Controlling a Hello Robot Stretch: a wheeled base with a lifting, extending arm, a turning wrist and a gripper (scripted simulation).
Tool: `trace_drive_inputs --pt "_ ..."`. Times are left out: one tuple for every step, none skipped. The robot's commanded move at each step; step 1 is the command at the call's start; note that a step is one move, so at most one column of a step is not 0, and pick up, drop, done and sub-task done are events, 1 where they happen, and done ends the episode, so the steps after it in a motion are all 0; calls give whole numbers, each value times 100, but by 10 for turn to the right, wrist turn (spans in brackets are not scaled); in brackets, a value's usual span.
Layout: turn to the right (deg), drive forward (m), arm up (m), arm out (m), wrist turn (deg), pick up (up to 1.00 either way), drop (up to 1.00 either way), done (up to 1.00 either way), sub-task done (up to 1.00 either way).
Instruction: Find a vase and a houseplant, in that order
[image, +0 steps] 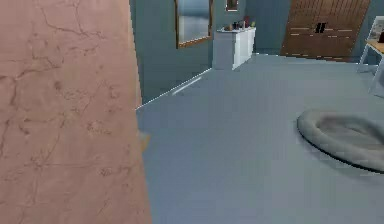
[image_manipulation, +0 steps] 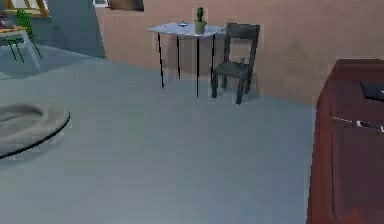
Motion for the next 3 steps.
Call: trace_drive_inputs --pt "450 0 0 0 0 0 0 0 0" --pt "450 0 0 0 0 0 0 0 0" --pt "300 0 0 0 0 0 0 0 0"
